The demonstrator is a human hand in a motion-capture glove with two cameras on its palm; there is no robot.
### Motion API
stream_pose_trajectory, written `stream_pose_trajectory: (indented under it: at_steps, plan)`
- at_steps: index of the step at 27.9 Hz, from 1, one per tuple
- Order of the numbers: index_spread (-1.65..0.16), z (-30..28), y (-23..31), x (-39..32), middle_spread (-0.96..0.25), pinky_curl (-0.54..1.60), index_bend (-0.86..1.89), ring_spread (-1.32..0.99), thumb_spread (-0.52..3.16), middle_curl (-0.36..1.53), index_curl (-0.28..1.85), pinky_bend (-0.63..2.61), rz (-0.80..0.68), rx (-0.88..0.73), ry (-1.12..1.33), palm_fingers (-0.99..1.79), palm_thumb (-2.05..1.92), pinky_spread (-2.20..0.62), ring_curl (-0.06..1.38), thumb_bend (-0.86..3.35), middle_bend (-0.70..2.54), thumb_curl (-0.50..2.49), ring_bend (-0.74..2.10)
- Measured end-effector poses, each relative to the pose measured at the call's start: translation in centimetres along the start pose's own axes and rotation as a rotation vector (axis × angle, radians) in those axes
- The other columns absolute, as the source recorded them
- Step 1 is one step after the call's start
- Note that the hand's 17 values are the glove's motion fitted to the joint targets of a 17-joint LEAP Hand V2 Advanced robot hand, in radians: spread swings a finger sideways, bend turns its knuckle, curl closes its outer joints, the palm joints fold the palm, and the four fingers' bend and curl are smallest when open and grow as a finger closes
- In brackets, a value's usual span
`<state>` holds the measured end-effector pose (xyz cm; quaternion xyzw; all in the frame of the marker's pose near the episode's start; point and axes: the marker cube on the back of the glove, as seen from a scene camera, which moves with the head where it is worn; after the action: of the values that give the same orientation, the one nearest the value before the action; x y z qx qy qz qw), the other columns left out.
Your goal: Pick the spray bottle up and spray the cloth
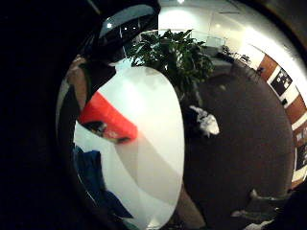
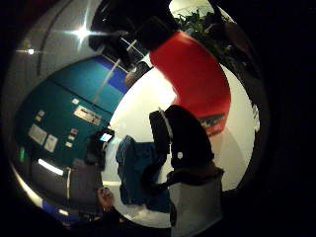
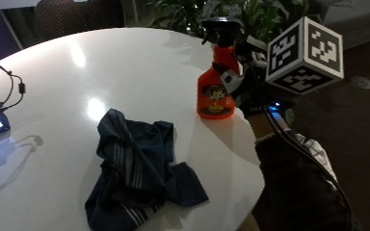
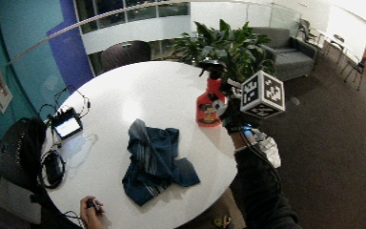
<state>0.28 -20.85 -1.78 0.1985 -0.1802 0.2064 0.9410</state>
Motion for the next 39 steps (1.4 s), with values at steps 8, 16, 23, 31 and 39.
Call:
stream_pose_trajectory:
  at_steps: [8,16,23,31,39]
  plan:
    - [-0.33,1.6,-1.9,-0.1,-0.06,0.27,0.1,-0.09,1.14,0.33,0.24,0.19,0.108,-0.001,-0.329,0.8,0.55,0.11,0.32,0.15,0.27,0.24,0.48]
    - [-0.32,2.4,-2.8,0.4,-0.14,0.23,0.24,-0.15,1.03,0.36,0.3,0.1,0.148,0.093,-0.511,1.0,0.74,0.08,0.32,0.16,0.32,0.31,0.47]
    - [-0.32,2.2,-3.7,0.5,-0.21,0.3,0.16,-0.2,0.88,0.4,0.32,0.28,0.136,0.111,-0.635,1.27,0.84,-0.13,0.37,0.12,0.37,0.37,0.55]
    - [-0.3,2.2,-4.0,0.4,-0.21,0.38,0.17,-0.18,0.7,0.43,0.36,0.48,0.107,0.207,-0.639,1.37,0.86,-0.25,0.42,0.03,0.37,0.45,0.59]
    - [-0.29,1.8,-3.9,0.8,-0.2,0.42,0.2,-0.16,0.74,0.48,0.4,0.54,0.079,0.352,-0.557,1.47,0.81,-0.28,0.44,-0.03,0.48,0.49,0.67]
